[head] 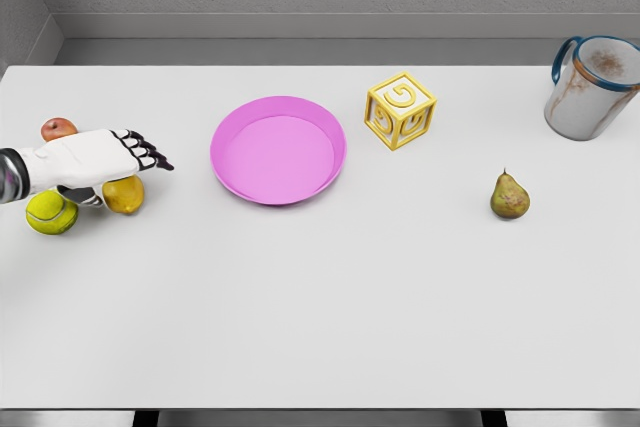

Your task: Put the lemon on the plate with left arm

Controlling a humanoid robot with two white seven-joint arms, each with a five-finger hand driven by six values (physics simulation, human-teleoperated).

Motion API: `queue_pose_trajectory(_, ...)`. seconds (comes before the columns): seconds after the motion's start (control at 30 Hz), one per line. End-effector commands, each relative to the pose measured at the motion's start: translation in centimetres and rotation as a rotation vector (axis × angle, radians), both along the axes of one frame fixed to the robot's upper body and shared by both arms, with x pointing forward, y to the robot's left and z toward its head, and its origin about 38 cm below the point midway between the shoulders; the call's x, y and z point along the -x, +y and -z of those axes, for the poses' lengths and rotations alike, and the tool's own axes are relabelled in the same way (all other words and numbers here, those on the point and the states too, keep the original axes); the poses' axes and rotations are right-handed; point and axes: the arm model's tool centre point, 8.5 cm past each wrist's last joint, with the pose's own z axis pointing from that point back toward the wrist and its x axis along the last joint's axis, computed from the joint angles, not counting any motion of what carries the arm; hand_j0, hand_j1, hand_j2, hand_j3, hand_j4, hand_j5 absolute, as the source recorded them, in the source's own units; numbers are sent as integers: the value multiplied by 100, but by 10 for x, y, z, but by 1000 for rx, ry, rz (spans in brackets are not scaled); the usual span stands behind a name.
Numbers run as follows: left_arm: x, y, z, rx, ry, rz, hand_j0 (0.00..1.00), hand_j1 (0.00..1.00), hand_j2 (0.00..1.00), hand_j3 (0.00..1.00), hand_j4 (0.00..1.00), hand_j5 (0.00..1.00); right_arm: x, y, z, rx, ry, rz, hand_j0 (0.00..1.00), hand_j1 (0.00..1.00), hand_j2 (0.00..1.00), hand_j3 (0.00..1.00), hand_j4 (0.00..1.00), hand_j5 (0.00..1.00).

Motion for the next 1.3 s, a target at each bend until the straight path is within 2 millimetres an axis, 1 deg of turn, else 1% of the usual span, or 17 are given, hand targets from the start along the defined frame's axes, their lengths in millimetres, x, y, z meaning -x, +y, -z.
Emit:
queue_pose_trajectory(0.0, 0, 0, 0, 3, 0, -2, 95, 95, 95, 95, 95, 95, 0, 0, 0, 0, -1, 1, 100, 100, 100, 100, 100, 100)
queue_pose_trajectory(0.3, 0, -1, 2, 2, 4, -1, 95, 95, 95, 95, 95, 95, 0, 0, 0, 0, 0, 1, 100, 100, 100, 100, 100, 100)
queue_pose_trajectory(0.37, -1, 3, 5, -4, 10, -14, 95, 95, 95, 95, 95, 95, 0, 0, 0, 0, -1, 1, 100, 100, 100, 100, 100, 100)
queue_pose_trajectory(0.67, -1, 4, 7, -6, 14, -20, 94, 94, 94, 94, 94, 94, 0, 0, 0, 0, -1, 1, 100, 100, 100, 100, 100, 100)
queue_pose_trajectory(0.7, -1, 4, 8, -6, 15, -19, 92, 92, 92, 92, 92, 92, -1, 0, 0, 0, -2, -1, 100, 100, 100, 100, 100, 100)
queue_pose_trajectory(0.77, -1, 4, 8, -3, 15, -20, 81, 81, 81, 81, 81, 81, 0, 0, 0, 0, -1, 1, 100, 100, 100, 100, 100, 100)
queue_pose_trajectory(0.87, -1, 4, 8, -3, 16, -20, 74, 74, 74, 74, 74, 74, -1, 0, 0, 0, -2, -1, 100, 100, 100, 100, 100, 100)
queue_pose_trajectory(0.9, -1, 4, 7, -2, 16, -19, 70, 70, 70, 70, 70, 70, -1, 0, 0, 0, -3, 0, 100, 100, 100, 100, 100, 100)
queue_pose_trajectory(0.93, -1, 5, 7, -3, 16, -20, 70, 70, 70, 70, 70, 70, 0, 0, 0, 0, 0, 1, 100, 100, 100, 100, 100, 100)
queue_pose_trajectory(0.97, -1, 5, 7, -4, 15, -21, 67, 67, 67, 67, 67, 67, 0, 0, 0, 0, 1, -1, 100, 100, 100, 100, 100, 100)
queue_pose_trajectory(1.27, -1, 5, 8, -3, 17, -21, 62, 62, 62, 62, 62, 62, 0, 0, 0, 0, 0, 1, 100, 100, 100, 100, 100, 100)
